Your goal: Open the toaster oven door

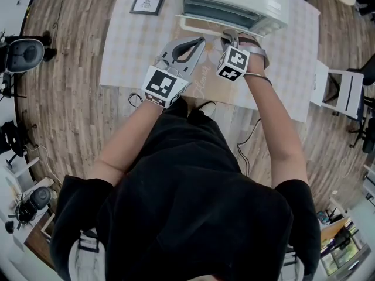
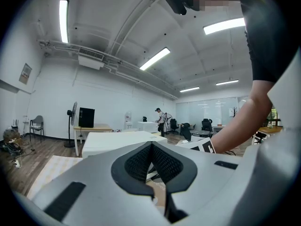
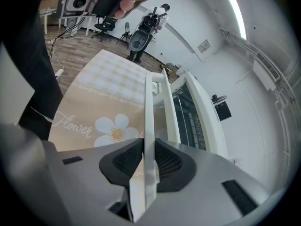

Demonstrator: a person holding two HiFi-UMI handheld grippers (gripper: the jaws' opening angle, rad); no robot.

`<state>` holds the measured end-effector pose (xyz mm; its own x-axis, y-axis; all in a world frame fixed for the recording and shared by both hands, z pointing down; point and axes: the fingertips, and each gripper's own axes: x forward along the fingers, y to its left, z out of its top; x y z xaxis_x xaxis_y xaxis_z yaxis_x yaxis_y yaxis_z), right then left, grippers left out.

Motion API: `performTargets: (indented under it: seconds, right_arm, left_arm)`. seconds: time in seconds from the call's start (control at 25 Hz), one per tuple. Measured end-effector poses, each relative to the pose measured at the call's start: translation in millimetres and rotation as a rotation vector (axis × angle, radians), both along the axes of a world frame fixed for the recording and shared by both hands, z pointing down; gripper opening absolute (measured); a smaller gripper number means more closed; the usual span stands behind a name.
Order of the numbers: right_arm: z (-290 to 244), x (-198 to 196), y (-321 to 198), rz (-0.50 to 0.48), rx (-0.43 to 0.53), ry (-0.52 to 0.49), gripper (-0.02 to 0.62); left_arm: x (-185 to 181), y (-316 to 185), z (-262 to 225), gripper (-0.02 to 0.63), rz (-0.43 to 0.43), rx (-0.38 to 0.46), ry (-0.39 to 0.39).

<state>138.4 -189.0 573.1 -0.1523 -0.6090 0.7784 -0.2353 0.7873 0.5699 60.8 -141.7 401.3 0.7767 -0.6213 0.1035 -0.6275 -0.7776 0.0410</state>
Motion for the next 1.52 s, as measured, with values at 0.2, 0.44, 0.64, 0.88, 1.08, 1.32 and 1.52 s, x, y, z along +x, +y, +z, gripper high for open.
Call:
performTargets:
  seconds: [0.2, 0.44, 0.64, 0.88, 1.08, 1.32, 1.52]
  right_arm:
    - [3.8, -1.5, 5.2, 0.010, 0.030, 0.002, 0.098]
    - [9.3, -1.5, 10.8, 0.025, 0.055, 0.013, 0.098]
    - [11.6, -4.1, 15.7, 0.026, 0.070, 0.018, 0.098]
    - [13.3, -5.2, 17.6, 0.029, 0.095, 0.013, 0.098]
    - [16.3, -5.9, 20.2, 0.030, 0.117, 0.015, 0.098]
    - [25.7, -7.1, 29.4, 0.036, 0.133, 0.008, 0.101]
    - [30.5, -8.5, 35.2, 0.033, 0.182, 0.012, 0.106]
  left_arm:
    - [2.9, 1.9, 1.6, 0.014, 0.000, -0.011, 0.000]
    - [2.5, 2.6, 10.7, 0.014, 0.003, -0.002, -0.011]
    - [2.1, 4.1, 17.8, 0.012, 0.009, 0.013, -0.012]
    - [4.6, 2.5, 26.9, 0.012, 0.019, 0.014, -0.016]
    - [5.6, 0.7, 32.0, 0.012, 0.021, 0.010, -0.020]
    - [7.0, 1.4, 34.3, 0.014, 0.026, 0.007, -0.014]
    - [8.2, 1.9, 37.4, 0.014, 0.036, -0.002, -0.010]
